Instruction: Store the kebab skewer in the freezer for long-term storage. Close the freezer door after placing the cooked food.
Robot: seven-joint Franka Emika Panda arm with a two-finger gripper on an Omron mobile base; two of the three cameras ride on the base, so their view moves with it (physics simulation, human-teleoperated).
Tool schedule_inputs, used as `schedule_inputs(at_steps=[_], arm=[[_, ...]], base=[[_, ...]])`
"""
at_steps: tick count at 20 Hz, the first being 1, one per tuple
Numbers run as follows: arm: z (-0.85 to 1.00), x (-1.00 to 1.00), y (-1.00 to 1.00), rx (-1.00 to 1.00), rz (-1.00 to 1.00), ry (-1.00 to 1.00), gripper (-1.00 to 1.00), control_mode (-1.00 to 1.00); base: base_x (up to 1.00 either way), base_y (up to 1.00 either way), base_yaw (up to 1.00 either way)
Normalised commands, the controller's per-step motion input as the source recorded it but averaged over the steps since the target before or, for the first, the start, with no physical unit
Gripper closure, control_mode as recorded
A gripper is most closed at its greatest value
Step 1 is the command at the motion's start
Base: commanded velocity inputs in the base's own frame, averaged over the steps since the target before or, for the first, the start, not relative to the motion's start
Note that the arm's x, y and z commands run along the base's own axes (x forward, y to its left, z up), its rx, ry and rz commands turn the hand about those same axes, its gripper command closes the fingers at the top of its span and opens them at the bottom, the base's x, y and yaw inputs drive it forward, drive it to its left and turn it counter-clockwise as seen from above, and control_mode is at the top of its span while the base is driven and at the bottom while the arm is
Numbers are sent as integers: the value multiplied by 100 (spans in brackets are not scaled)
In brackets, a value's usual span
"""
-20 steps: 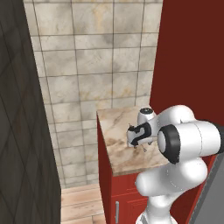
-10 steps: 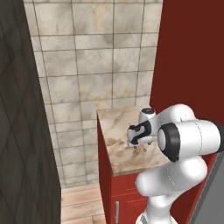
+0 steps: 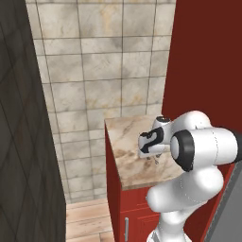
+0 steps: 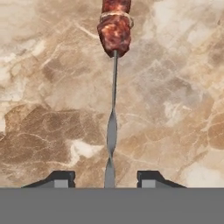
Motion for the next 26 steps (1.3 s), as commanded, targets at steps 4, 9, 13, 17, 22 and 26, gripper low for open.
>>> schedule_inputs(at_steps=[4, 9, 13, 17, 22, 26], arm=[[-14, 0, 1, 2, 0, 0, 100, -100], [0, 0, 13, 0, -1, 0, 100, -100], [9, 1, 20, -4, -7, -1, 100, -100], [60, 1, 21, -12, -11, 0, 100, -100], [100, 0, 15, -7, -12, 0, 100, -100], [100, -24, 0, 0, -13, 7, 100, -100]], base=[[0, 0, 0], [0, 0, 0], [0, 0, 0], [0, 0, 0], [0, 0, 0], [0, 0, 0]])
